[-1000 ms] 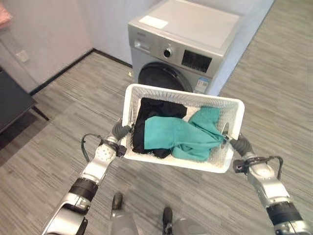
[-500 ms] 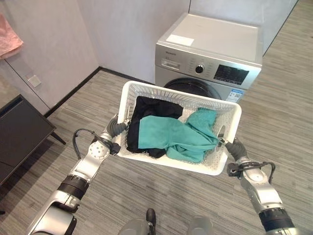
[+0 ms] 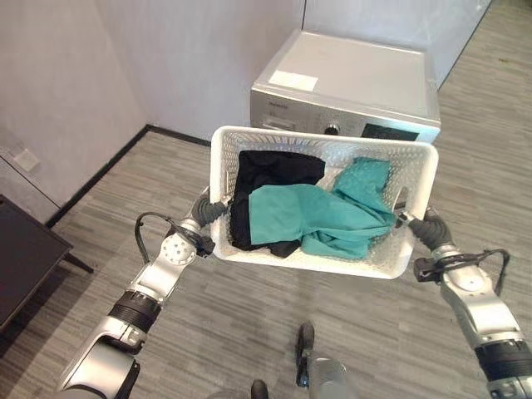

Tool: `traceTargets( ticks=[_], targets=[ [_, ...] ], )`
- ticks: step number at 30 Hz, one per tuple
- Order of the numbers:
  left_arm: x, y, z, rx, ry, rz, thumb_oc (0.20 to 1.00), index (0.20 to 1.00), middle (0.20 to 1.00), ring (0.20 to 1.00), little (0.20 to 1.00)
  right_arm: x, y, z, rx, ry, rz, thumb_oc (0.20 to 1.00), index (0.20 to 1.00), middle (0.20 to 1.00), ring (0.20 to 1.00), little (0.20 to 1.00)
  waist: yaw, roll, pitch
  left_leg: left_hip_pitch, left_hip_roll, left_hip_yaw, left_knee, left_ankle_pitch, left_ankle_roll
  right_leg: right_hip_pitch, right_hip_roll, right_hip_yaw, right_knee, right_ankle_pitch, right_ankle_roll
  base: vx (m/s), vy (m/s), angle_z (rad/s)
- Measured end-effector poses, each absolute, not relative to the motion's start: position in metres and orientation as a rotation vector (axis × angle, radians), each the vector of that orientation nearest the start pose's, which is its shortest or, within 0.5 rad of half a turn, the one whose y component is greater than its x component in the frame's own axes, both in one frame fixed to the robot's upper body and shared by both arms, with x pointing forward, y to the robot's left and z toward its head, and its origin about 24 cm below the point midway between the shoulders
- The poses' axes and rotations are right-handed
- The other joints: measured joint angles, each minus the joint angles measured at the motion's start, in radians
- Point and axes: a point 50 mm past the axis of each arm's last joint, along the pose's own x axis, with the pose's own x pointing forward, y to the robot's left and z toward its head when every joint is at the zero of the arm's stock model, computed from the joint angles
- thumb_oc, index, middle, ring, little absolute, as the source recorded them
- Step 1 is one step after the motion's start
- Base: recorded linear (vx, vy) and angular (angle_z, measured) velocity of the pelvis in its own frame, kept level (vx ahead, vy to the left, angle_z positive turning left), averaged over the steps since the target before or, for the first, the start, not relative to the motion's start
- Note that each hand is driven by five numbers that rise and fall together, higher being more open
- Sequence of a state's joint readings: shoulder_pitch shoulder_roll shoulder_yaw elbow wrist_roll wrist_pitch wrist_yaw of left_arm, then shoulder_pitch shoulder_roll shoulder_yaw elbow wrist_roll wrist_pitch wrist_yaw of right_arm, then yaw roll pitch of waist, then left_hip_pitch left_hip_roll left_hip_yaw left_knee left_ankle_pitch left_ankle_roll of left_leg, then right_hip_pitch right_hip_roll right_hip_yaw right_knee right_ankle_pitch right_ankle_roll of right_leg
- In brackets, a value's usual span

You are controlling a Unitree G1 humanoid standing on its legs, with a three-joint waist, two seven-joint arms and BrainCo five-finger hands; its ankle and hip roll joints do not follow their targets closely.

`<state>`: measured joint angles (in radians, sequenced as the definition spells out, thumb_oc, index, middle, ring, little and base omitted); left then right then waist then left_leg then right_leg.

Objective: Grab the laundry basket,head to the washer,open it,put in the laundry and shut it.

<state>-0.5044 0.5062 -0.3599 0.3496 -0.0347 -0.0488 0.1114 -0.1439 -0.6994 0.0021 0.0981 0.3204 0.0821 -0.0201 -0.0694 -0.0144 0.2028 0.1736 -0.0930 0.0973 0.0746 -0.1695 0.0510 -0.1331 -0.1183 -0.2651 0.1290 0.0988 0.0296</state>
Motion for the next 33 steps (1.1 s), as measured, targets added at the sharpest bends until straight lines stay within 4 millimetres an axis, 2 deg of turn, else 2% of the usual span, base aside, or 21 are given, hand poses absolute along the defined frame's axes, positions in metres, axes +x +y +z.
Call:
traceTargets(
  ticks=[2, 5, 6, 7, 9, 11, 13, 15, 17, 18, 20, 21, 22, 23, 24, 25, 26, 27, 29, 32, 33],
  targets=[
    [0.338, 0.176, 0.107, 0.585, -0.16, -0.142, 0.2, 0.2, 0.2, 0.2, 0.2, 0.283, -0.276, 0.107, -0.378, 0.007, -0.055, 0.2, 0.2, 0.2, 0.2, 0.2, 0.015, -0.001, -0.003, -0.01, 0.049, 0.019, 0.11, -0.038, -0.056, 0.057, 0.051, -0.005, -0.036, -0.011, -0.037, 0.24, -0.243, -0.26],
    [0.338, 0.181, 0.11, 0.585, -0.167, -0.129, 0.2, 0.2, 0.2, 0.2, 0.2, 0.289, -0.274, 0.116, -0.398, -0.014, -0.04, 0.2, 0.2, 0.2, 0.2, 0.2, 0.027, -0.015, -0.006, -0.097, 0.108, 0.019, 0.397, -0.047, -0.085, 0.143, 0.089, 0.009, -0.08, -0.041, -0.094, 0.2, -0.262, -0.32],
    [0.338, 0.181, 0.114, 0.582, -0.182, -0.126, 0.2, 0.2, 0.2, 0.2, 0.2, 0.291, -0.274, 0.118, -0.401, -0.021, -0.039, 0.2, 0.2, 0.2, 0.2, 0.2, 0.027, -0.013, -0.008, -0.102, 0.127, 0.017, 0.432, -0.032, -0.096, 0.15, 0.109, 0.008, -0.071, -0.058, -0.1, 0.21, -0.335, -0.32],
    [0.34, 0.186, 0.118, 0.598, -0.193, -0.115, 0.2, 0.2, 0.2, 0.2, 0.2, 0.299, -0.27, 0.123, -0.398, -0.032, -0.025, 0.2, 0.2, 0.2, 0.2, 0.2, 0.026, -0.014, -0.008, -0.146, 0.164, 0.02, 0.563, -0.013, -0.104, 0.148, 0.135, 0.012, -0.04, -0.07, -0.122, 0.09, -0.162, -0.29],
    [0.341, 0.194, 0.124, 0.629, -0.195, -0.099, 0.2, 0.2, 0.2, 0.2, 0.2, 0.309, -0.262, 0.126, -0.395, -0.038, -0.003, 0.2, 0.2, 0.2, 0.2, 0.2, 0.029, -0.051, -0.012, -0.262, 0.191, 0.004, 0.78, 0.073, -0.107, 0.175, 0.146, 0.025, -0.046, -0.095, -0.154, 0.09, -0.159, -0.26],
    [0.344, 0.195, 0.132, 0.636, -0.214, -0.094, 0.2, 0.2, 0.2, 0.2, 0.2, 0.313, -0.262, 0.13, -0.394, -0.046, -0.005, 0.2, 0.2, 0.2, 0.2, 0.2, 0.033, -0.076, -0.006, -0.353, 0.225, -0.03, 0.849, 0.053, -0.099, 0.191, 0.144, 0.036, -0.052, -0.108, -0.172, 0.13, -0.031, 0.0],
    [0.349, 0.196, 0.139, 0.631, -0.222, -0.083, 0.2, 0.2, 0.2, 0.2, 0.2, 0.318, -0.26, 0.132, -0.393, -0.048, -0.004, 0.2, 0.2, 0.2, 0.2, 0.2, 0.045, -0.1, 0.004, -0.423, 0.229, -0.045, 0.783, 0.018, -0.103, 0.209, 0.124, 0.046, -0.077, -0.111, -0.171, 0.15, 0.045, 0.07],
    [0.353, 0.198, 0.141, 0.631, -0.21, -0.068, 0.2, 0.2, 0.2, 0.2, 0.2, 0.32, -0.256, 0.132, -0.397, -0.049, 0.007, 0.2, 0.2, 0.2, 0.2, 0.2, 0.057, -0.101, 0.012, -0.474, 0.235, -0.036, 0.635, 0.018, -0.104, 0.236, 0.108, 0.044, -0.099, -0.112, -0.17, 0.2, 0.111, 0.04],
    [0.356, 0.2, 0.14, 0.641, -0.198, -0.063, 0.2, 0.2, 0.2, 0.2, 0.2, 0.321, -0.255, 0.127, -0.401, -0.029, 0.014, 0.2, 0.2, 0.2, 0.2, 0.2, 0.066, -0.101, 0.014, -0.477, 0.228, 0.006, 0.388, 0.033, -0.113, 0.277, 0.086, 0.026, -0.129, -0.128, -0.133, 0.2, 0.14, 0.07],
    [0.359, 0.197, 0.14, 0.637, -0.204, -0.058, 0.2, 0.2, 0.2, 0.2, 0.2, 0.323, -0.257, 0.129, -0.408, -0.025, 0.007, 0.2, 0.2, 0.2, 0.2, 0.2, 0.072, -0.075, 0.02, -0.466, 0.216, 0.027, 0.197, 0.092, -0.114, 0.297, 0.082, 0.018, -0.14, -0.153, -0.071, 0.21, 0.149, 0.0],
    [0.36, 0.196, 0.132, 0.647, -0.175, -0.06, 0.2, 0.2, 0.2, 0.2, 0.2, 0.325, -0.257, 0.121, -0.407, 0.006, 0.005, 0.2, 0.2, 0.2, 0.2, 0.2, 0.085, -0.048, 0.016, -0.458, 0.181, 0.0, 0.092, 0.122, -0.146, 0.329, 0.077, 0.027, -0.154, -0.18, -0.06, 0.27, 0.194, -0.1],
    [0.361, 0.196, 0.129, 0.65, -0.159, -0.061, 0.2, 0.2, 0.2, 0.2, 0.2, 0.327, -0.257, 0.12, -0.416, 0.016, 0.009, 0.2, 0.2, 0.2, 0.2, 0.2, 0.089, -0.037, 0.016, -0.434, 0.162, 0.0, 0.035, 0.133, -0.151, 0.329, 0.072, 0.036, -0.147, -0.182, -0.035, 0.46, 0.331, -0.42],
    [0.361, 0.197, 0.125, 0.666, -0.135, -0.06, 0.2, 0.2, 0.2, 0.2, 0.2, 0.328, -0.255, 0.116, -0.417, 0.031, 0.015, 0.2, 0.2, 0.2, 0.2, 0.2, 0.105, -0.012, 0.013, -0.396, 0.162, 0.051, 0.021, 0.197, -0.085, 0.345, 0.074, 0.067, -0.128, -0.21, 0.021, 0.35, 0.244, -0.54],
    [0.362, 0.2, 0.124, 0.673, -0.125, -0.046, 0.2, 0.2, 0.2, 0.2, 0.2, 0.327, -0.252, 0.117, -0.42, 0.021, 0.028, 0.2, 0.2, 0.2, 0.2, 0.2, 0.109, -0.018, 0.012, -0.373, 0.153, 0.067, 0.027, 0.241, -0.08, 0.333, 0.048, 0.074, -0.088, -0.225, 0.039, 0.32, 0.267, -0.65],
    [0.361, 0.205, 0.124, 0.695, -0.117, -0.04, 0.2, 0.2, 0.2, 0.2, 0.2, 0.329, -0.248, 0.121, -0.433, 0.01, 0.04, 0.2, 0.2, 0.2, 0.2, 0.2, 0.112, -0.025, 0.014, -0.362, 0.132, 0.052, 0.058, 0.233, -0.064, 0.318, 0.018, 0.093, -0.027, -0.247, 0.054, 0.2, 0.256, -0.81],
    [0.36, 0.21, 0.127, 0.714, -0.12, -0.036, 0.2, 0.2, 0.2, 0.2, 0.2, 0.331, -0.246, 0.121, -0.43, 0.008, 0.045, 0.2, 0.2, 0.2, 0.2, 0.2, 0.131, -0.022, 0.014, -0.328, 0.11, 0.059, 0.057, 0.235, -0.031, 0.284, -0.006, 0.097, 0.109, -0.28, 0.068, 0.21, 0.255, -0.85],
    [0.361, 0.207, 0.129, 0.709, -0.135, -0.04, 0.2, 0.2, 0.2, 0.2, 0.2, 0.331, -0.249, 0.119, -0.431, 0.019, 0.038, 0.2, 0.2, 0.2, 0.2, 0.2, 0.125, -0.021, 0.015, -0.298, 0.089, 0.078, 0.048, 0.222, -0.01, 0.249, -0.033, 0.095, 0.225, -0.268, 0.1, 0.21, 0.323, -0.44],
    [0.365, 0.199, 0.137, 0.72, -0.163, -0.059, 0.2, 0.2, 0.2, 0.2, 0.2, 0.33, -0.253, 0.118, -0.422, 0.026, 0.015, 0.2, 0.2, 0.2, 0.2, 0.2, 0.105, -0.012, 0.018, -0.269, 0.074, 0.055, 0.024, 0.235, 0.0, 0.153, -0.072, 0.089, 0.443, -0.275, 0.126, 0.13, 0.198, 0.17],
    [0.367, 0.196, 0.147, 0.723, -0.196, -0.061, 0.2, 0.2, 0.2, 0.2, 0.2, 0.332, -0.259, 0.121, -0.418, 0.026, 0.006, 0.2, 0.2, 0.2, 0.2, 0.2, 0.079, -0.02, 0.021, -0.228, 0.045, 0.067, 0.013, 0.201, 0.046, 0.052, -0.121, 0.087, 0.591, -0.248, 0.142, 0.14, 0.153, 0.2],
    [0.366, 0.195, 0.147, 0.721, -0.2, -0.064, 0.2, 0.2, 0.2, 0.2, 0.2, 0.332, -0.26, 0.124, -0.414, 0.019, 0.006, 0.2, 0.2, 0.2, 0.2, 0.2, 0.071, -0.013, 0.025, -0.183, 0.025, 0.078, 0.02, 0.175, 0.077, 0.016, -0.159, 0.052, 0.616, -0.251, 0.136, 0.11, 0.026, -0.1],
    [0.365, 0.194, 0.147, 0.718, -0.208, -0.07, 0.2, 0.2, 0.2, 0.2, 0.2, 0.33, -0.268, 0.131, -0.434, 0.003, 0.001, 0.2, 0.2, 0.2, 0.2, 0.2, 0.068, -0.009, 0.026, -0.157, 0.02, 0.077, 0.006, 0.154, 0.081, 0.009, -0.163, 0.034, 0.552, -0.251, 0.123, 0.17, -0.067, 0.11]
  ],
)
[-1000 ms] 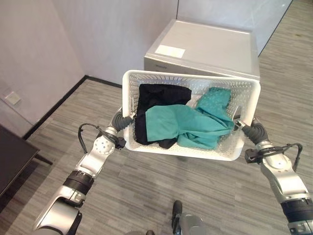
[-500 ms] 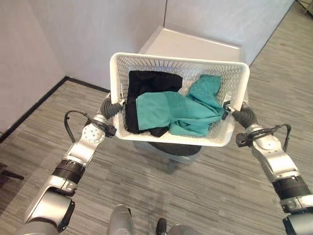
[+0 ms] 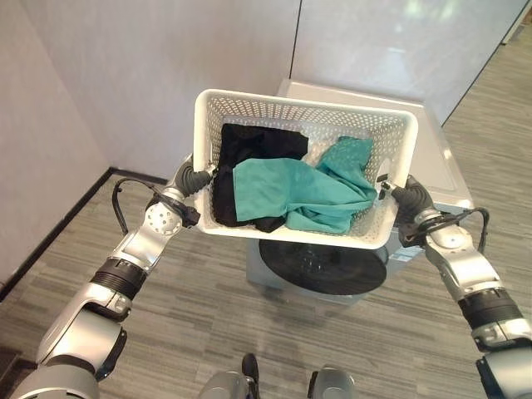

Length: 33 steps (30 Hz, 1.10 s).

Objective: Grab the laundry basket,head to the washer,open it,put in the laundry and shut it.

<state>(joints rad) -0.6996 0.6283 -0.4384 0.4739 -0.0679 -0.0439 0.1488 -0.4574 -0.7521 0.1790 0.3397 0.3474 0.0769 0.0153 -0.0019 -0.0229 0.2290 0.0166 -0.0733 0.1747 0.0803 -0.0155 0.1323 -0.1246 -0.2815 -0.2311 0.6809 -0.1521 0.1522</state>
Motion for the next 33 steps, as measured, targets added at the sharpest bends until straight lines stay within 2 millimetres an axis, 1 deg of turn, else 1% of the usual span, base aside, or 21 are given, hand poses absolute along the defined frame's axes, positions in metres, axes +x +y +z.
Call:
traceTargets(
  ticks=[2, 3, 5, 7, 9, 10, 11, 12, 13, 14, 15, 16, 19, 21, 23, 26, 27, 28, 31, 32, 33],
  targets=[
    [0.363, 0.188, 0.15, 0.711, -0.234, -0.089, 0.2, 0.2, 0.2, 0.2, 0.2, 0.324, -0.277, 0.145, -0.45, -0.047, -0.015, 0.2, 0.2, 0.2, 0.2, 0.2, -0.003, 0.003, 0.0, 0.016, -0.008, -0.003, -0.031, 0.002, -0.004, -0.003, -0.004, -0.002, -0.2, 0.024, -0.001, 0.18, -0.166, 0.06],
    [0.36, 0.184, 0.151, 0.711, -0.257, -0.106, 0.2, 0.2, 0.2, 0.2, 0.2, 0.314, -0.283, 0.145, -0.445, -0.07, -0.027, 0.2, 0.2, 0.2, 0.2, 0.2, -0.012, 0.004, -0.001, 0.018, -0.016, -0.011, -0.045, 0.003, -0.004, 0.008, -0.021, -0.001, -0.366, 0.085, 0.019, 0.17, -0.195, 0.12],
    [0.358, 0.184, 0.149, 0.711, -0.261, -0.118, 0.2, 0.2, 0.2, 0.2, 0.2, 0.302, -0.286, 0.142, -0.446, -0.084, -0.03, 0.2, 0.2, 0.2, 0.2, 0.2, -0.036, 0.003, -0.002, 0.019, -0.031, -0.026, -0.047, 0.002, -0.005, 0.019, -0.041, 0.046, -0.532, 0.177, 0.04, 0.16, -0.18, 0.26],
    [0.358, 0.183, 0.145, 0.744, -0.255, -0.125, 0.2, 0.2, 0.2, 0.2, 0.2, 0.297, -0.286, 0.139, -0.455, -0.077, -0.03, 0.2, 0.2, 0.2, 0.2, 0.2, -0.063, 0.003, -0.003, 0.035, -0.044, -0.04, -0.049, -0.002, -0.005, 0.017, -0.047, 0.092, -0.591, 0.258, 0.046, 0.19, -0.301, 0.29],
    [0.359, 0.177, 0.145, 0.764, -0.27, -0.151, 0.2, 0.2, 0.2, 0.2, 0.2, 0.298, -0.293, 0.14, -0.477, -0.06, -0.045, 0.2, 0.2, 0.2, 0.2, 0.2, -0.071, -0.008, -0.009, 0.049, -0.059, -0.06, -0.046, -0.024, -0.04, 0.027, -0.014, 0.095, -0.548, 0.287, 0.056, 0.23, -0.406, 0.2],
    [0.36, 0.175, 0.145, 0.764, -0.269, -0.156, 0.2, 0.2, 0.2, 0.2, 0.2, 0.298, -0.296, 0.139, -0.484, -0.055, -0.047, 0.2, 0.2, 0.2, 0.2, 0.2, -0.068, -0.016, -0.014, 0.046, -0.062, -0.06, -0.039, -0.038, -0.069, 0.022, -0.003, 0.09, -0.512, 0.284, 0.055, 0.16, -0.264, 0.01],
    [0.359, 0.176, 0.138, 0.764, -0.246, -0.157, 0.2, 0.2, 0.2, 0.2, 0.2, 0.298, -0.297, 0.136, -0.485, -0.042, -0.038, 0.2, 0.2, 0.2, 0.2, 0.2, -0.061, -0.04, -0.019, 0.033, -0.043, -0.003, 0.011, -0.134, -0.231, 0.052, 0.016, 0.099, -0.534, 0.291, 0.036, 0.12, -0.189, 0.11],
    [0.361, 0.178, 0.139, 0.775, -0.239, -0.154, 0.2, 0.2, 0.2, 0.2, 0.2, 0.299, -0.296, 0.131, -0.488, -0.022, -0.023, 0.2, 0.2, 0.2, 0.2, 0.2, -0.058, -0.104, -0.035, -0.011, -0.051, -0.01, 0.117, -0.139, -0.049, 0.08, -0.041, 0.1, -0.55, 0.316, 0.033, 0.14, -0.281, 0.01],
    [0.361, 0.177, 0.138, 0.775, -0.235, -0.157, 0.2, 0.2, 0.2, 0.2, 0.2, 0.301, -0.294, 0.133, -0.47, -0.037, 0.007, 0.2, 0.2, 0.2, 0.2, 0.2, -0.052, -0.146, -0.065, -0.033, -0.021, -0.027, 0.168, -0.164, -0.052, 0.103, -0.084, 0.117, -0.554, 0.285, 0.059, 0.27, -0.493, -0.1],
    [0.362, 0.186, 0.133, 0.788, -0.196, -0.133, 0.2, 0.2, 0.2, 0.2, 0.2, 0.302, -0.29, 0.134, -0.471, -0.04, 0.048, 0.2, 0.2, 0.2, 0.2, 0.2, -0.038, -0.142, -0.068, -0.034, 0.006, -0.029, 0.179, -0.163, -0.054, 0.154, -0.054, 0.101, -0.621, 0.304, 0.06, 0.26, -0.491, -0.18],
    [0.362, 0.187, 0.135, 0.787, -0.209, -0.132, 0.2, 0.2, 0.2, 0.2, 0.2, 0.302, -0.289, 0.135, -0.458, -0.05, 0.059, 0.2, 0.2, 0.2, 0.2, 0.2, -0.04, -0.142, -0.067, -0.032, 0.022, -0.04, 0.179, -0.159, -0.062, 0.16, -0.021, 0.081, -0.629, 0.266, 0.053, 0.32, -0.575, -0.17],
    [0.361, 0.191, 0.138, 0.799, -0.222, -0.128, 0.2, 0.2, 0.2, 0.2, 0.2, 0.305, -0.287, 0.138, -0.45, -0.057, 0.072, 0.2, 0.2, 0.2, 0.2, 0.2, -0.029, -0.133, -0.066, -0.021, 0.061, -0.04, 0.165, -0.149, -0.076, 0.163, 0.043, 0.085, -0.653, 0.244, 0.032, 0.17, -0.371, -0.05],
    [0.36, 0.208, 0.143, 0.797, -0.214, -0.081, 0.2, 0.2, 0.2, 0.2, 0.2, 0.32, -0.272, 0.153, -0.471, -0.088, 0.128, 0.2, 0.2, 0.2, 0.2, 0.2, -0.011, -0.139, -0.077, 0.003, 0.107, -0.018, 0.171, -0.163, -0.123, 0.156, 0.117, 0.056, -0.658, 0.24, -0.026, 0.13, -0.382, -0.26],
    [0.359, 0.215, 0.151, 0.796, -0.23, -0.061, 0.2, 0.2, 0.2, 0.2, 0.2, 0.326, -0.268, 0.16, -0.47, -0.111, 0.144, 0.2, 0.2, 0.2, 0.2, 0.2, -0.003, -0.122, -0.079, -0.011, 0.182, -0.023, 0.207, -0.183, -0.17, 0.161, 0.192, 0.039, -0.639, 0.196, -0.078, 0.04, -0.347, -0.14],
    [0.358, 0.218, 0.159, 0.817, -0.252, -0.059, 0.2, 0.2, 0.2, 0.2, 0.2, 0.328, -0.267, 0.167, -0.501, -0.119, 0.156, 0.2, 0.2, 0.2, 0.2, 0.2, 0.007, -0.128, -0.08, -0.063, 0.232, -0.032, 0.309, -0.183, -0.176, 0.162, 0.243, 0.035, -0.632, 0.174, -0.108, 0.01, -0.208, -0.02],
    [0.359, 0.216, 0.163, 0.803, -0.263, -0.057, 0.2, 0.2, 0.2, 0.2, 0.2, 0.331, -0.269, 0.181, -0.534, -0.14, 0.149, 0.2, 0.2, 0.2, 0.2, 0.2, 0.008, -0.137, -0.078, -0.111, 0.284, -0.021, 0.373, -0.148, -0.185, 0.154, 0.27, 0.016, -0.613, 0.158, -0.146, 0.14, -0.161, 0.33],
    [0.361, 0.21, 0.167, 0.803, -0.278, -0.067, 0.2, 0.2, 0.2, 0.2, 0.2, 0.331, -0.275, 0.182, -0.546, -0.134, 0.131, 0.2, 0.2, 0.2, 0.2, 0.2, -0.02, -0.15, -0.074, -0.126, 0.312, 0.062, 0.359, -0.107, -0.204, 0.16, 0.264, -0.027, -0.626, 0.137, -0.169, 0.05, 0.013, 0.57],
    [0.362, 0.208, 0.169, 0.806, -0.284, -0.073, 0.2, 0.2, 0.2, 0.2, 0.2, 0.331, -0.277, 0.181, -0.543, -0.125, 0.125, 0.2, 0.2, 0.2, 0.2, 0.2, -0.017, -0.151, -0.07, -0.125, 0.32, 0.089, 0.368, -0.111, -0.192, 0.159, 0.268, -0.03, -0.622, 0.139, -0.184, -0.01, 0.086, 0.49],
    [0.363, 0.197, 0.173, 0.808, -0.307, -0.101, 0.2, 0.2, 0.2, 0.2, 0.2, 0.325, -0.288, 0.182, -0.55, -0.123, 0.096, 0.2, 0.2, 0.2, 0.2, 0.2, -0.015, -0.158, -0.053, -0.175, 0.169, 0.011, 0.334, -0.122, -0.187, 0.118, 0.225, -0.013, -0.608, 0.136, -0.182, 0.01, 0.148, 0.08],
    [0.365, 0.19, 0.17, 0.795, -0.304, -0.117, 0.2, 0.2, 0.2, 0.2, 0.2, 0.323, -0.294, 0.187, -0.565, -0.13, 0.077, 0.2, 0.2, 0.2, 0.2, 0.2, -0.015, -0.135, -0.054, -0.183, 0.083, -0.008, 0.247, -0.123, -0.171, 0.089, 0.21, -0.003, -0.618, 0.147, -0.165, 0.13, 0.175, -0.14],
    [0.367, 0.186, 0.172, 0.797, -0.31, -0.126, 0.2, 0.2, 0.2, 0.2, 0.2, 0.322, -0.297, 0.188, -0.575, -0.128, 0.066, 0.2, 0.2, 0.2, 0.2, 0.2, -0.022, -0.106, -0.053, -0.177, 0.084, 0.026, 0.217, -0.126, -0.145, 0.095, 0.227, -0.003, -0.636, 0.166, -0.143, 0.13, 0.174, -0.19]
  ],
)
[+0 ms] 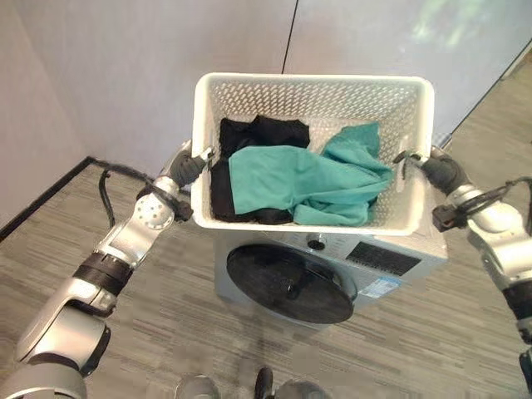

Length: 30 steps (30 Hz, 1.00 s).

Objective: Grab the laundry basket,head to the washer,open it,put in the laundry and shut it.

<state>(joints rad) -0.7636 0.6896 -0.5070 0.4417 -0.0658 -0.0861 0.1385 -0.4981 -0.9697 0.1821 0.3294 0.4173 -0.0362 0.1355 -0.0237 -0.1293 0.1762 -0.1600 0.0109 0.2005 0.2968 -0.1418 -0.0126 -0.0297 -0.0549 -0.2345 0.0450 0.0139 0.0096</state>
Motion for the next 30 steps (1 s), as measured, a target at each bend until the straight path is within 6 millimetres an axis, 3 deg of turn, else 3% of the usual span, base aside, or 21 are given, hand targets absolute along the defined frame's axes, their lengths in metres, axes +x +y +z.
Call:
traceTargets(
  ticks=[1, 2, 4, 7, 11, 12, 13, 16, 18, 20, 21, 22, 24, 26, 30],
  targets=[
    [0.369, 0.182, 0.175, 0.807, -0.317, -0.136, 0.2, 0.2, 0.2, 0.2, 0.2, 0.322, -0.301, 0.188, -0.575, -0.119, 0.051, 0.2, 0.2, 0.2, 0.2, 0.2, -0.005, 0.033, -0.002, 0.012, 0.015, 0.02, -0.045, 0.002, 0.01, 0.004, 0.025, -0.005, 0.002, 0.002, 0.002, 0.18, 0.146, -0.29],
    [0.372, 0.182, 0.181, 0.824, -0.324, -0.132, 0.2, 0.2, 0.2, 0.2, 0.2, 0.322, -0.304, 0.182, -0.568, -0.099, 0.043, 0.2, 0.2, 0.2, 0.2, 0.2, -0.004, 0.043, -0.001, 0.056, 0.003, 0.024, -0.1, 0.068, 0.069, -0.001, 0.024, 0.009, 0.016, -0.003, 0.013, 0.12, 0.081, -0.33],
    [0.375, 0.176, 0.183, 0.858, -0.327, -0.152, 0.2, 0.2, 0.2, 0.2, 0.2, 0.321, -0.308, 0.176, -0.558, -0.074, 0.032, 0.2, 0.2, 0.2, 0.2, 0.2, -0.017, 0.044, 0.0, 0.09, -0.031, -0.009, -0.137, 0.073, 0.074, 0.002, 0.003, 0.015, 0.054, -0.013, 0.035, 0.19, 0.09, -0.26],
    [0.381, 0.166, 0.194, 0.923, -0.348, -0.172, 0.2, 0.2, 0.2, 0.2, 0.2, 0.32, -0.317, 0.169, -0.554, -0.034, 0.001, 0.2, 0.2, 0.2, 0.2, 0.2, -0.066, 0.051, 0.005, 0.12, -0.062, 0.002, -0.157, 0.067, 0.098, -0.059, -0.058, 0.062, 0.227, -0.064, 0.093, 0.13, 0.009, 0.04],
    [0.388, 0.161, 0.214, 0.968, -0.398, -0.157, 0.2, 0.2, 0.2, 0.2, 0.2, 0.325, -0.323, 0.174, -0.546, -0.029, -0.03, 0.2, 0.2, 0.2, 0.2, 0.2, -0.079, 0.073, 0.008, 0.13, -0.073, -0.001, -0.164, 0.061, 0.11, -0.077, -0.141, 0.117, 0.195, -0.067, 0.106, 0.16, -0.135, -0.07],
    [0.394, 0.16, 0.224, 0.978, -0.401, -0.133, 0.2, 0.2, 0.2, 0.2, 0.2, 0.329, -0.321, 0.182, -0.546, -0.051, -0.03, 0.2, 0.2, 0.2, 0.2, 0.2, -0.086, 0.08, 0.012, 0.13, -0.074, -0.003, -0.166, 0.061, 0.115, -0.083, -0.175, 0.114, 0.151, -0.055, 0.149, 0.2, -0.198, -0.02],
    [0.396, 0.163, 0.228, 0.983, -0.4, -0.116, 0.2, 0.2, 0.2, 0.2, 0.2, 0.331, -0.319, 0.186, -0.548, -0.061, -0.026, 0.2, 0.2, 0.2, 0.2, 0.2, -0.09, 0.082, 0.014, 0.133, -0.072, -0.005, -0.166, 0.061, 0.113, -0.084, -0.198, 0.119, 0.108, -0.043, 0.161, 0.29, -0.3, 0.07],
    [0.4, 0.162, 0.24, 0.989, -0.416, -0.088, 0.2, 0.2, 0.2, 0.2, 0.2, 0.337, -0.318, 0.192, -0.553, -0.06, -0.025, 0.2, 0.2, 0.2, 0.2, 0.2, -0.112, 0.078, 0.013, 0.163, -0.07, -0.033, -0.164, 0.053, 0.1, -0.083, -0.247, 0.118, -0.01, 0.072, 0.157, 0.31, -0.298, 0.23],
    [0.402, 0.163, 0.236, 0.996, -0.398, -0.086, 0.2, 0.2, 0.2, 0.2, 0.2, 0.339, -0.316, 0.192, -0.557, -0.05, -0.022, 0.2, 0.2, 0.2, 0.2, 0.2, -0.112, 0.071, 0.009, 0.202, -0.065, -0.039, -0.169, 0.033, 0.078, -0.058, -0.237, 0.12, -0.007, 0.107, 0.155, 0.32, -0.278, 0.18],
    [0.403, 0.166, 0.234, 1.005, -0.385, -0.084, 0.2, 0.2, 0.2, 0.2, 0.2, 0.341, -0.312, 0.187, -0.565, -0.02, -0.007, 0.2, 0.2, 0.2, 0.2, 0.2, -0.097, 0.042, -0.01, 0.234, -0.066, -0.046, -0.161, 0.012, 0.055, -0.039, -0.201, 0.121, 0.024, 0.154, 0.145, 0.18, -0.205, 0.08],
    [0.402, 0.168, 0.234, 1.001, -0.386, -0.079, 0.2, 0.2, 0.2, 0.2, 0.2, 0.342, -0.31, 0.183, -0.557, -0.011, 0.0, 0.2, 0.2, 0.2, 0.2, 0.2, -0.088, 0.02, -0.025, 0.241, -0.063, -0.05, -0.158, -0.006, 0.032, -0.026, -0.194, 0.1, 0.024, 0.109, 0.139, 0.1, -0.285, -0.06],
    [0.402, 0.171, 0.23, 0.998, -0.372, -0.074, 0.2, 0.2, 0.2, 0.2, 0.2, 0.344, -0.304, 0.179, -0.538, -0.013, 0.006, 0.2, 0.2, 0.2, 0.2, 0.2, -0.067, 0.042, -0.027, 0.224, -0.007, -0.057, -0.093, -0.025, 0.003, -0.006, -0.145, 0.09, 0.021, 0.1, 0.121, 0.0, -0.231, -0.02],
    [0.403, 0.174, 0.23, 0.987, -0.361, -0.063, 0.2, 0.2, 0.2, 0.2, 0.2, 0.345, -0.3, 0.178, -0.538, -0.015, 0.018, 0.2, 0.2, 0.2, 0.2, 0.2, -0.061, 0.048, -0.027, 0.177, 0.05, -0.088, 0.014, -0.045, -0.026, -0.001, -0.089, 0.074, 0.033, 0.072, 0.086, -0.01, -0.152, 0.03],
    [0.402, 0.172, 0.228, 0.966, -0.354, -0.075, 0.2, 0.2, 0.2, 0.2, 0.2, 0.347, -0.301, 0.178, -0.551, 0.006, 0.013, 0.2, 0.2, 0.2, 0.2, 0.2, -0.055, 0.025, -0.02, 0.075, 0.1, -0.101, 0.144, -0.057, -0.033, 0.025, -0.061, 0.033, 0.014, 0.056, 0.036, 0.06, -0.034, 0.29],
    [0.401, 0.17, 0.229, 0.953, -0.361, -0.082, 0.2, 0.2, 0.2, 0.2, 0.2, 0.343, -0.304, 0.18, -0.566, 0.012, 0.009, 0.2, 0.2, 0.2, 0.2, 0.2, -0.052, 0.029, -0.022, 0.116, 0.126, -0.088, -0.127, 0.001, -0.041, 0.045, -0.026, 0.031, -0.011, 0.052, 0.024, 0.09, 0.034, -0.03]
  ],
)
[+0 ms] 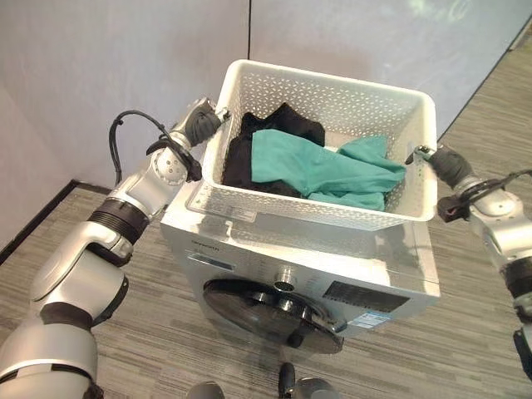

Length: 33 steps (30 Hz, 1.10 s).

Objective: Grab the laundry basket,head to the washer,open it,put in the laundry and shut it.

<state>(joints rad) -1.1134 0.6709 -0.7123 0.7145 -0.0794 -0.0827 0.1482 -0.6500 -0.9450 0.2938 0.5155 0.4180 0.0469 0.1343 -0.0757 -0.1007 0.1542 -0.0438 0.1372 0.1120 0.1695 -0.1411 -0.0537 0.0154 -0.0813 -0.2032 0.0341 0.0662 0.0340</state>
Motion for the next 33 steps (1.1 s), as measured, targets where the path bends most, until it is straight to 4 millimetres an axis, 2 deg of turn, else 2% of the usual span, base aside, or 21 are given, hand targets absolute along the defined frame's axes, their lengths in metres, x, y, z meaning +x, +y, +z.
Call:
traceTargets(
  ticks=[1, 2, 3, 5, 8, 9, 10, 11, 12, 14, 16, 18, 26, 28, 32, 33],
  targets=[
    [0.401, 0.171, 0.228, 0.953, -0.356, -0.082, 0.2, 0.2, 0.2, 0.2, 0.2, 0.343, -0.304, 0.178, -0.562, 0.013, 0.012, 0.2, 0.2, 0.2, 0.2, 0.2, -0.002, 0.001, 0.0, 0.017, 0.0, -0.005, -0.025, 0.016, -0.001, 0.007, 0.004, 0.002, 0.0, -0.001, 0.0, 0.05, 0.02, -0.19],
    [0.401, 0.17, 0.226, 0.953, -0.353, -0.086, 0.2, 0.2, 0.2, 0.2, 0.2, 0.342, -0.304, 0.175, -0.561, 0.022, 0.013, 0.2, 0.2, 0.2, 0.2, 0.2, -0.011, 0.011, 0.001, 0.045, 0.0, -0.02, -0.057, 0.076, -0.004, 0.022, 0.013, 0.002, 0.0, -0.007, 0.002, 0.07, 0.028, -0.13],
    [0.401, 0.169, 0.226, 0.951, -0.355, -0.09, 0.2, 0.2, 0.2, 0.2, 0.2, 0.341, -0.305, 0.172, -0.558, 0.03, 0.013, 0.2, 0.2, 0.2, 0.2, 0.2, -0.019, 0.009, 0.0, 0.048, -0.001, -0.02, -0.069, 0.108, -0.027, 0.029, 0.011, 0.007, 0.0, -0.015, 0.009, 0.09, 0.034, -0.09],
    [0.402, 0.167, 0.223, 0.955, -0.348, -0.101, 0.2, 0.2, 0.2, 0.2, 0.2, 0.339, -0.307, 0.168, -0.556, 0.05, 0.006, 0.2, 0.2, 0.2, 0.2, 0.2, -0.041, -0.002, -0.003, 0.084, -0.037, -0.014, -0.105, 0.118, -0.014, 0.048, -0.018, 0.011, -0.012, -0.017, 0.021, 0.05, 0.029, 0.01],
    [0.402, 0.175, 0.226, 0.95, -0.341, -0.068, 0.2, 0.2, 0.2, 0.2, 0.2, 0.338, -0.31, 0.169, -0.556, 0.061, 0.005, 0.2, 0.2, 0.2, 0.2, 0.2, -0.046, -0.003, -0.008, 0.1, -0.055, -0.013, -0.126, 0.124, -0.004, 0.056, -0.034, 0.013, -0.024, -0.018, 0.035, 0.02, 0.021, 0.03],
    [0.402, 0.178, 0.227, 0.951, -0.335, -0.057, 0.228, 0.228, 0.228, 0.228, 0.228, 0.338, -0.311, 0.168, -0.556, 0.066, 0.004, 0.598, 0.598, 0.598, 0.598, 0.598, -0.046, -0.004, -0.009, 0.1, -0.055, -0.013, -0.13, 0.124, -0.003, 0.056, -0.034, 0.013, -0.026, -0.017, 0.036, 0.0, 0.0, 0.0],
    [0.403, 0.195, 0.228, 0.958, -0.294, 0.001, 0.489, 0.489, 0.489, 0.489, 0.489, 0.337, -0.316, 0.165, -0.548, 0.094, -0.016, 1.0, 1.0, 1.0, 1.0, 1.0, -0.044, -0.006, -0.015, 0.105, -0.056, -0.014, -0.144, 0.131, -0.003, 0.057, -0.033, 0.012, -0.032, -0.016, 0.037, 0.0, 0.0, 0.0],
    [0.404, 0.208, 0.227, 0.966, -0.257, 0.041, 0.63, 0.63, 0.63, 0.63, 0.63, 0.337, -0.319, 0.163, -0.545, 0.111, -0.027, 1.0, 1.0, 1.0, 1.0, 1.0, -0.041, -0.002, -0.017, 0.11, -0.055, -0.013, -0.149, 0.133, -0.004, 0.06, -0.032, 0.012, -0.036, -0.016, 0.037, 0.0, 0.0, 0.0],
    [0.403, 0.22, 0.226, 0.979, -0.224, 0.074, 1.0, 1.0, 1.0, 1.0, 1.0, 0.336, -0.323, 0.16, -0.542, 0.129, -0.04, 1.0, 1.0, 1.0, 1.0, 1.0, -0.039, 0.003, -0.02, 0.111, -0.055, -0.013, -0.153, 0.133, -0.004, 0.06, -0.031, 0.012, -0.038, -0.016, 0.037, 0.0, 0.0, 0.0],
    [0.403, 0.233, 0.224, 0.953, -0.184, 0.112, 1.0, 1.0, 1.0, 1.0, 1.0, 0.333, -0.335, 0.153, -0.531, 0.178, -0.081, 1.0, 1.0, 1.0, 1.0, 1.0, -0.028, 0.019, -0.029, 0.112, -0.056, -0.013, -0.161, 0.134, -0.005, 0.06, -0.031, 0.01, -0.042, -0.016, 0.037, 0.0, 0.0, 0.0],
    [0.403, 0.236, 0.223, 0.944, -0.17, 0.122, 1.0, 1.0, 1.0, 1.0, 1.0, 0.331, -0.343, 0.148, -0.525, 0.209, -0.121, 1.0, 1.0, 1.0, 1.0, 1.0, -0.019, 0.034, -0.038, 0.113, -0.056, -0.013, -0.168, 0.135, -0.005, 0.059, -0.03, 0.01, -0.045, -0.016, 0.037, 0.0, 0.0, 0.0],
    [0.403, 0.239, 0.221, 0.936, -0.156, 0.133, 1.0, 1.0, 1.0, 1.0, 1.0, 0.334, -0.344, 0.154, -0.523, 0.192, -0.137, 1.0, 1.0, 1.0, 1.0, 1.0, -0.018, 0.047, -0.045, 0.118, -0.056, -0.013, -0.179, 0.14, -0.004, 0.059, -0.03, 0.009, -0.047, -0.016, 0.037, 0.0, 0.0, 0.0],
    [0.403, 0.244, 0.225, 0.84, -0.162, 0.157, 1.0, 1.0, 1.0, 1.0, 1.0, 0.34, -0.345, 0.166, -0.509, 0.151, -0.196, 1.0, 1.0, 1.0, 1.0, 1.0, -0.019, 0.057, -0.051, 0.149, -0.052, -0.015, -0.227, 0.163, -0.011, 0.075, -0.022, 0.006, -0.058, -0.016, 0.037, 0.0, 0.0, 0.0],
    [0.403, 0.244, 0.225, 0.836, -0.161, 0.159, 1.0, 1.0, 1.0, 1.0, 1.0, 0.344, -0.344, 0.177, -0.483, 0.114, -0.22, 1.0, 1.0, 1.0, 1.0, 1.0, -0.019, 0.063, -0.054, 0.148, -0.052, -0.015, -0.227, 0.165, -0.011, 0.075, -0.023, 0.006, -0.06, -0.016, 0.037, 0.0, 0.0, 0.0],
    [0.402, 0.247, 0.227, 0.829, -0.174, 0.195, 1.0, 1.0, 1.0, 1.0, 1.0, 0.353, -0.352, 0.219, -0.371, -0.029, -0.331, 1.0, 1.0, 1.0, 1.0, 1.0, -0.019, 0.072, -0.059, 0.147, -0.051, -0.015, -0.227, 0.166, -0.012, 0.074, -0.021, 0.006, -0.061, -0.016, 0.037, 0.0, 0.0, 0.0],
    [0.402, 0.247, 0.228, 0.826, -0.181, 0.199, 1.0, 1.0, 1.0, 1.0, 1.0, 0.352, -0.353, 0.223, -0.362, -0.05, -0.347, 1.0, 1.0, 1.0, 1.0, 1.0, -0.016, 0.072, -0.059, 0.147, -0.05, -0.016, -0.227, 0.166, -0.012, 0.075, -0.021, 0.005, -0.061, -0.016, 0.037, 0.0, 0.0, 0.0]
  ],
)
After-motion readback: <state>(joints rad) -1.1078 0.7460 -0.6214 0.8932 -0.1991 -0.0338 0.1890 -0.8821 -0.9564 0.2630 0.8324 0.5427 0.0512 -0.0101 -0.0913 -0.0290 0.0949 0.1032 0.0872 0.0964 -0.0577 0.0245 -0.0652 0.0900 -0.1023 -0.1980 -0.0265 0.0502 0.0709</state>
